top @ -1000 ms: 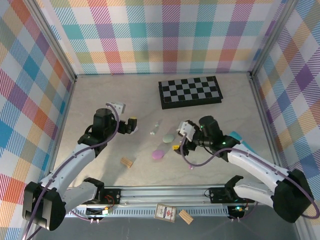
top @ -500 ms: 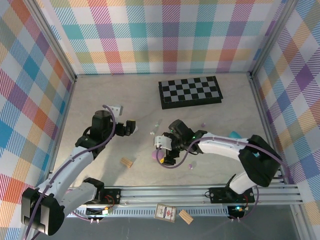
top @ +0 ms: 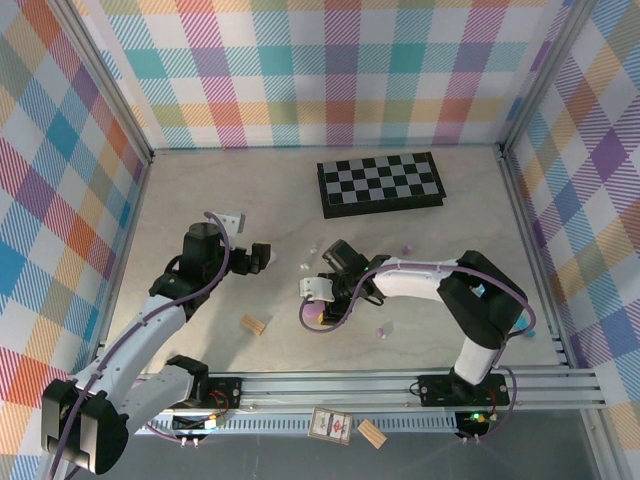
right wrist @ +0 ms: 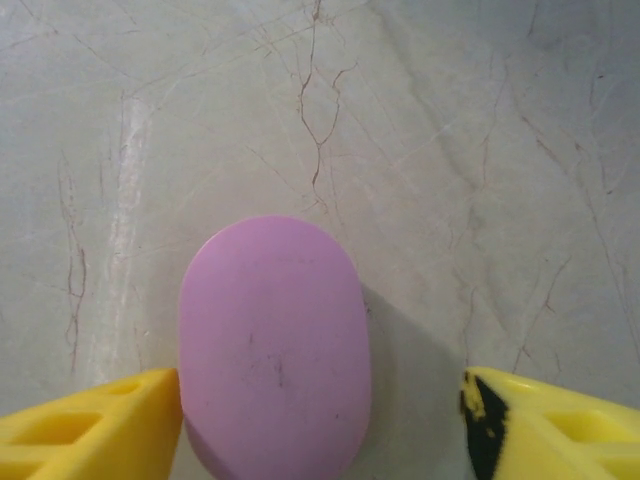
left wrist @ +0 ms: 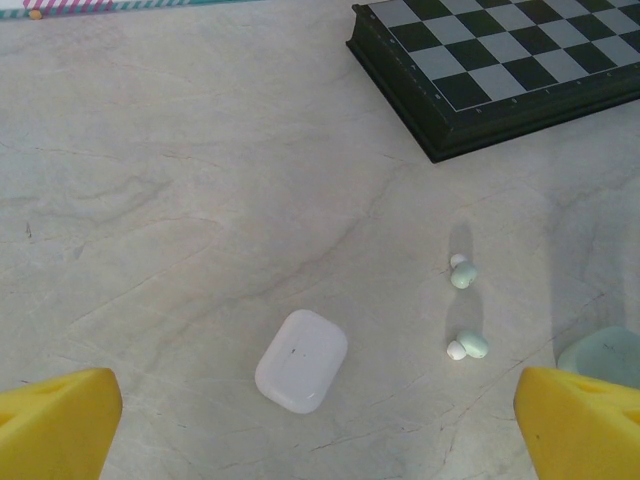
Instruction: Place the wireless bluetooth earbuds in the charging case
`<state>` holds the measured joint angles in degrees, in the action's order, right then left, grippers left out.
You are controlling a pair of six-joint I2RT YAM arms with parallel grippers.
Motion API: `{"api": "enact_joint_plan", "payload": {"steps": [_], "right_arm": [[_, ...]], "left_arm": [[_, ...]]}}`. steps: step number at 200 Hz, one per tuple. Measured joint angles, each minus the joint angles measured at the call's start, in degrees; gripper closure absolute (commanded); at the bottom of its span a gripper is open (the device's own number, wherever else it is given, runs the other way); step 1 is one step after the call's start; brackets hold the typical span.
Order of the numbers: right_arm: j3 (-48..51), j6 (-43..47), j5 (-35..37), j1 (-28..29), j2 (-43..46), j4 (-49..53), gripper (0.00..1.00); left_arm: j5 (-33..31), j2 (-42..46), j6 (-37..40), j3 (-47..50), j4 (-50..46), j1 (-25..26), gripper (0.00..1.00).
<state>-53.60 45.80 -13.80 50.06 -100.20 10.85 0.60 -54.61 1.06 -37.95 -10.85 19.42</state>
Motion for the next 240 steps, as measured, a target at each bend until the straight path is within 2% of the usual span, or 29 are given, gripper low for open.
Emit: {"api": "enact_joint_plan", "payload": {"steps": [37, 50, 130, 170, 219, 230, 240], "right_arm": [[-1.8, 0.2, -1.1, 0.0, -1.7, 0.9, 0.44], [-2.0, 0.3, -1.5, 0.0, -2.2, 1.0, 0.53], [-2.3, -0.4, -1.9, -0.5, -1.0, 3.4, 0.65], [-2.3, -2.6, -3.6, -4.1, 8.1, 5.9, 0.66], [-3.5, -4.7, -7.5, -11.7, 20.3, 11.7, 0.67], [-4.8, -4.7, -9.0, -13.2, 22.0, 13.7, 0.67], [-6.1, -4.7, -10.4, -14.2, 23.3, 15.4, 0.68]], "left_arm": [[0.0, 0.0, 0.0, 0.0, 0.0, 0.0, 0.0], [0.0, 0.0, 0.0, 0.0, 0.0, 0.0, 0.0], [1.0, 0.1, 0.5, 0.0, -0.2, 0.0, 0.0], [6.3, 4.1, 4.3, 1.4, 1.2, 0.7, 0.0], [19.0, 7.9, 12.1, 0.7, 4.4, 4.8, 0.0], [22.6, 7.4, 13.8, -0.1, 4.3, 5.6, 0.1], [26.1, 6.8, 15.3, -0.9, 4.3, 6.0, 0.12]]}}
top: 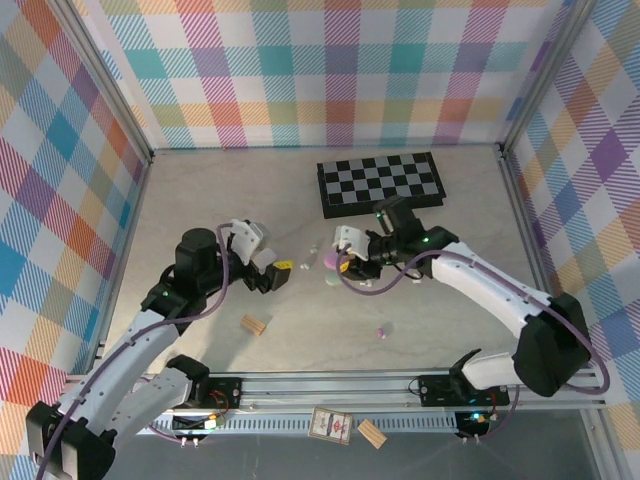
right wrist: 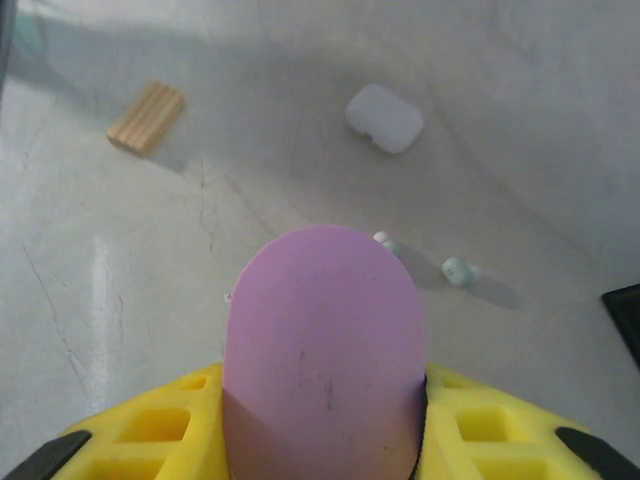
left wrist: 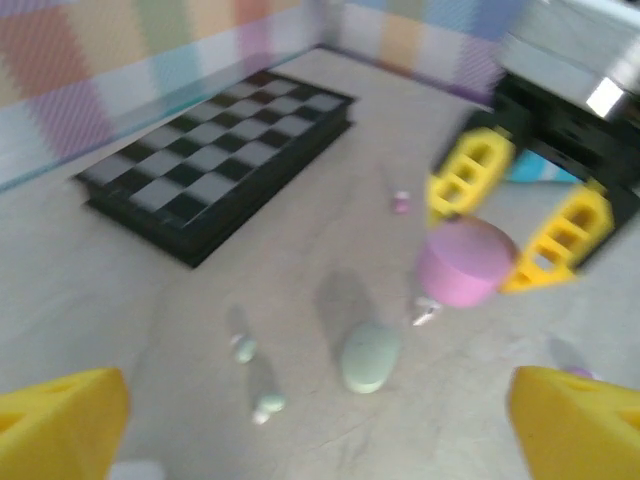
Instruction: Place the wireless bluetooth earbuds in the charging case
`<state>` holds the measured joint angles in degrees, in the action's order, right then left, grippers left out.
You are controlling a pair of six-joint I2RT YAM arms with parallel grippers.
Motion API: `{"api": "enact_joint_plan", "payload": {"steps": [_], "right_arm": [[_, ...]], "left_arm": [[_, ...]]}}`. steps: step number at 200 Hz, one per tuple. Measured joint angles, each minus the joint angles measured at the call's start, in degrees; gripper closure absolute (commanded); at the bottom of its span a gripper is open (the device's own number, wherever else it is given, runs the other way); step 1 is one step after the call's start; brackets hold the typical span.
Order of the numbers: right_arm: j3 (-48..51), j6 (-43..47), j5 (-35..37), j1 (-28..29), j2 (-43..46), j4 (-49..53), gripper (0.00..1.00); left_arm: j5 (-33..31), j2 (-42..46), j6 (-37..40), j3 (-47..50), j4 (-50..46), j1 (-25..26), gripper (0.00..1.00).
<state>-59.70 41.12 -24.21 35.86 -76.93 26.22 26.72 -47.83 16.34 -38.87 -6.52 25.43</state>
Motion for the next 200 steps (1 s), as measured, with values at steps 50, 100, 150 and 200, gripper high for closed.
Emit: {"api": "enact_joint_plan", "payload": {"steps": [50, 100, 150, 200], "right_arm": [[-7.6, -0.1, -9.5, -1.3, 2.2, 7.0, 0.69], [-9.5, -0.5, -17.4, -1.3, 2.3, 9.5, 0.69], [-10.2, -0.9, -20.7, -1.3, 2.4, 9.9, 0.7], [-10.2, -1.2, -22.5, -1.3, 2.4, 10.6, 0.72]], "left_arm": [[13.0, -6.3, 4.8, -7.1, -2.7, 4.2, 0.13], [16.7, -10.1, 3.8, -9.1, -1.3, 9.7, 0.22], [16.8, -11.8, 1.3, -9.1, 0.4, 10.9, 0.31], [16.8, -13.5, -0.3, -10.0, 2.7, 11.7, 0.39]]}}
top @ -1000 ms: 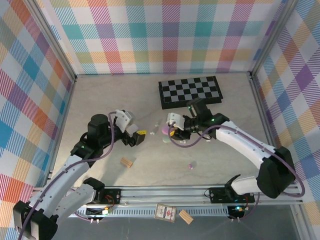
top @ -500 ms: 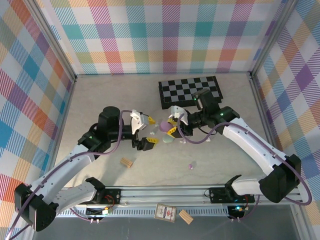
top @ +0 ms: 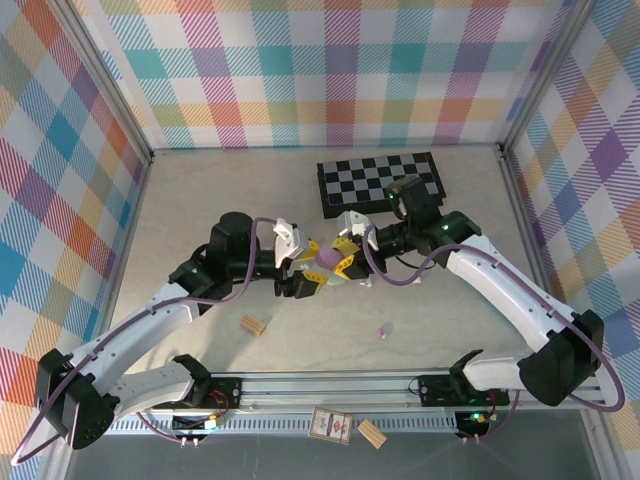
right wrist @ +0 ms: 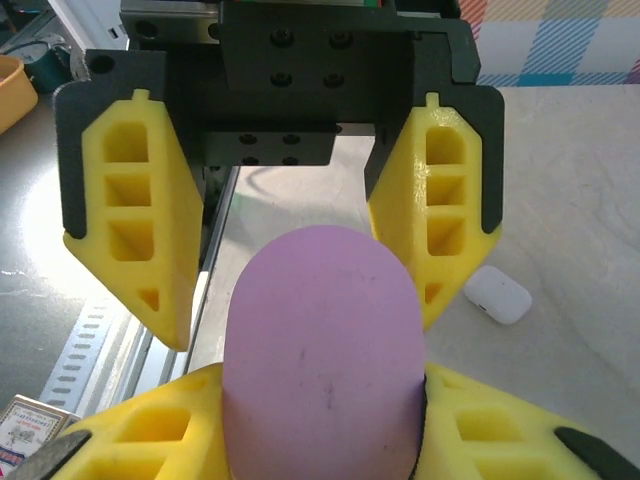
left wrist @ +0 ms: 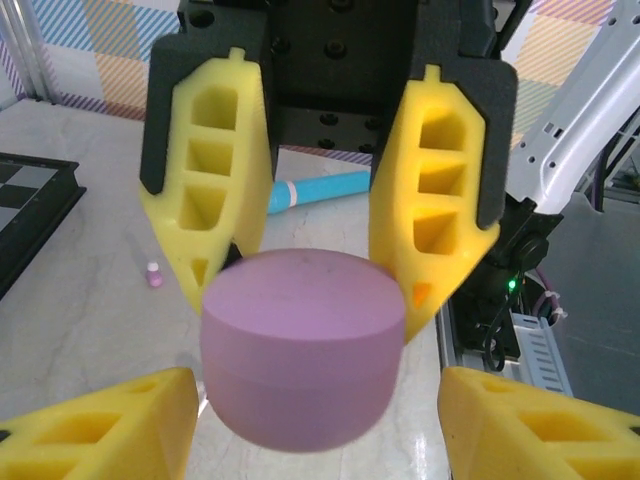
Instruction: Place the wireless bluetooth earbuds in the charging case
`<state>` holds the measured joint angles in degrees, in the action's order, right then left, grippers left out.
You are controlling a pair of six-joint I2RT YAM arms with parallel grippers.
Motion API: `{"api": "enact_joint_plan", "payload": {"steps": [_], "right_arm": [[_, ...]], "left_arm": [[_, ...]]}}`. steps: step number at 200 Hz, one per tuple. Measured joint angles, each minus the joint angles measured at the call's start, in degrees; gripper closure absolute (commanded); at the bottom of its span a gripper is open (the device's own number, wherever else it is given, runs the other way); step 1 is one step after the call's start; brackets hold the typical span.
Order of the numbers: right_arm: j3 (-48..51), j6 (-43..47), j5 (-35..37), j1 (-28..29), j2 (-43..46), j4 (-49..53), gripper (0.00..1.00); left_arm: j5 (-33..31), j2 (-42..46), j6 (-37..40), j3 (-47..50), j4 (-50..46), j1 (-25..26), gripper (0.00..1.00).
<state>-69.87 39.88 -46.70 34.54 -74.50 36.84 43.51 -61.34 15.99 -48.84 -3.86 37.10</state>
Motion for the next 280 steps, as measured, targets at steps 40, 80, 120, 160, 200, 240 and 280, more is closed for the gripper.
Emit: {"api": "enact_joint_plan", "payload": {"steps": [40, 80, 120, 160, 200, 240, 280], "right_arm": [[0.0, 0.0, -0.9, 0.0, 0.0, 1.2, 0.72], [0.0, 0.0, -1.0, 0.0, 0.0, 1.5, 0.72], [0.0, 0.2, -1.1, 0.0, 0.0, 1.9, 0.71], [0.0, 0.2, -1.1, 0.0, 0.0, 1.8, 0.73], [0.0, 0.0, -1.2, -0.1, 0.7, 1.4, 0.75], [0.0, -0.1, -1.4, -0.1, 2.0, 0.1, 0.75], [0.1, -0.1, -1.6, -0.1, 2.0, 0.1, 0.75]], "left_arm": [[0.2, -1.1, -0.2, -0.9, 0.5, 0.0, 0.47], [0.6, -1.2, -0.2, -1.6, 0.9, 0.7, 0.53], [0.9, -1.2, -0.1, -1.8, 0.8, 0.8, 0.58], [1.0, -1.2, 0.3, -1.8, 0.8, 0.8, 0.45], [0.8, -1.2, 0.5, -1.8, 0.9, 1.1, 0.38], [0.9, -1.2, 0.5, -1.6, 0.9, 1.1, 0.44], [0.9, -1.2, 0.4, -1.6, 0.9, 1.1, 0.46]]}}
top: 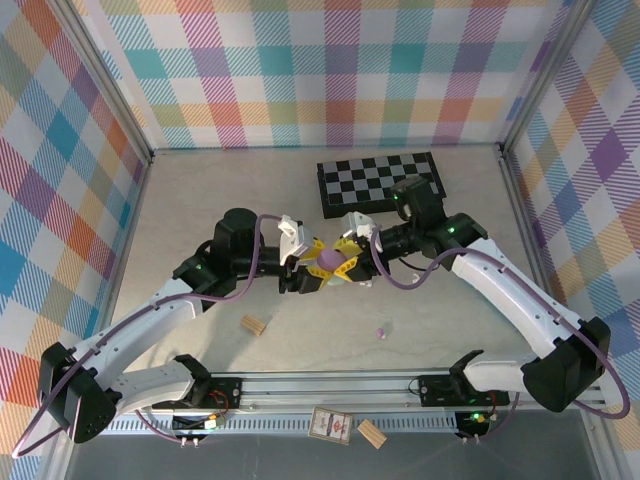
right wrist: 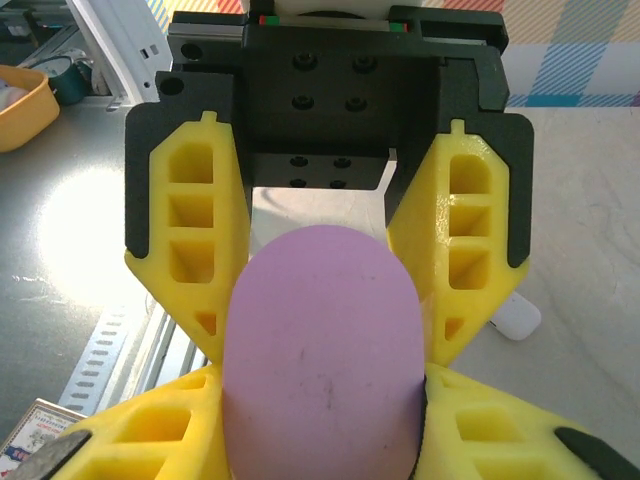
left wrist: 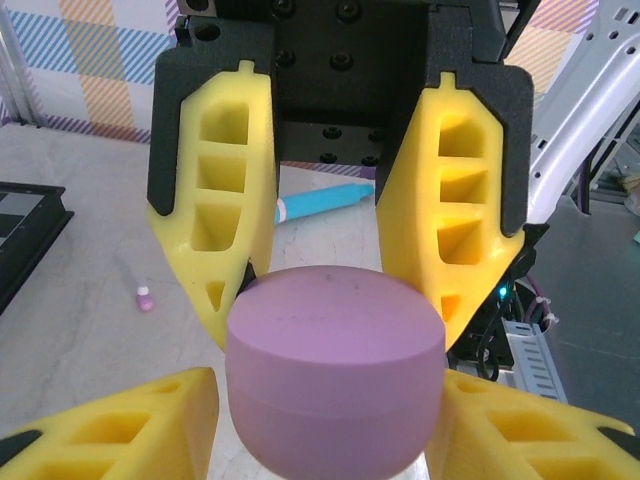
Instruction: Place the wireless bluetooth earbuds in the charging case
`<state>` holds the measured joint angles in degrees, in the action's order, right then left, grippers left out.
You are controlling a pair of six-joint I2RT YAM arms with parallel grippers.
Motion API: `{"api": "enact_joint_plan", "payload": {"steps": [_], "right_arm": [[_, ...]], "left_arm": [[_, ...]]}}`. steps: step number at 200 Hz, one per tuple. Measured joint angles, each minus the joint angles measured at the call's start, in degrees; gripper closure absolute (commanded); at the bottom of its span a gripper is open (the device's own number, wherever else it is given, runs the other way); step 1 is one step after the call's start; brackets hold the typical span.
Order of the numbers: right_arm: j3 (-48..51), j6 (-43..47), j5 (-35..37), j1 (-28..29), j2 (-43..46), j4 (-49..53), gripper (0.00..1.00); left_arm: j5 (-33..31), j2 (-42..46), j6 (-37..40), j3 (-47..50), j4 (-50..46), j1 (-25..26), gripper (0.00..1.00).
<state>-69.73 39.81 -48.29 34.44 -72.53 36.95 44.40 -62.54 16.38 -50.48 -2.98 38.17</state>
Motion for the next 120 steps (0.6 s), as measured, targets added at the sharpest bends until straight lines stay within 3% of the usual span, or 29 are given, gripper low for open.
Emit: {"api": "enact_joint_plan", "payload": {"steps": [120], "right_arm": [[0.3, 0.0, 0.3, -0.1, -0.2, 0.0, 0.75]], "left_arm": [[0.2, 0.0, -0.3, 0.0, -0.1, 0.0, 0.52]]}}
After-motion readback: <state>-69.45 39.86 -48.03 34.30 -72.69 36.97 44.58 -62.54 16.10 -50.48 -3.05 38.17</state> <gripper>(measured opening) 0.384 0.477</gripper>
